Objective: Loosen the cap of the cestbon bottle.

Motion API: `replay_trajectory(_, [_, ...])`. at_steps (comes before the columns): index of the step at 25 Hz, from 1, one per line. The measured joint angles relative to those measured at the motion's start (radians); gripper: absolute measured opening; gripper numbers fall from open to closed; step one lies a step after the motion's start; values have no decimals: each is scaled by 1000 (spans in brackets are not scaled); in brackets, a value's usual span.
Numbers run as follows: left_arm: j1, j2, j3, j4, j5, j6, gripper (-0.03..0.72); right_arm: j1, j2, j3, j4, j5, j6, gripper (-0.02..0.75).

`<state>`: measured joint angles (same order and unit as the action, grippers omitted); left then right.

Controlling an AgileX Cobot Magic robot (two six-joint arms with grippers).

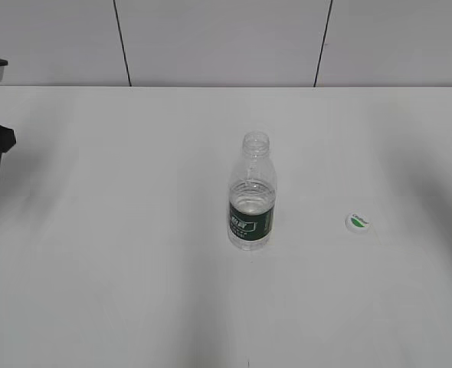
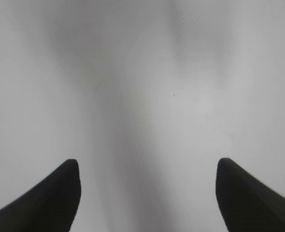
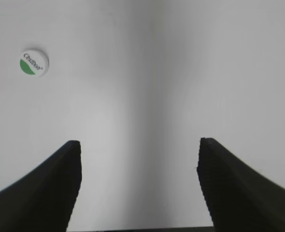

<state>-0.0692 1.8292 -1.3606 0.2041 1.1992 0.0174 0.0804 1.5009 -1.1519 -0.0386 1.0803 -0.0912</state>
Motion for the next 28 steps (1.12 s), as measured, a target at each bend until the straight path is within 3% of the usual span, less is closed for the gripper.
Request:
replay_trajectory(11, [13, -235, 34, -44, 15, 2, 519, -10, -38, 17, 45, 127, -48, 571])
replay_trajectory(19, [13, -451, 243, -118, 17, 2, 519, -10, -248, 66, 56, 131, -50, 571])
replay_trajectory(28, [13, -731, 498, -122, -85, 2, 519, -10, -436, 168, 56, 126, -51, 571])
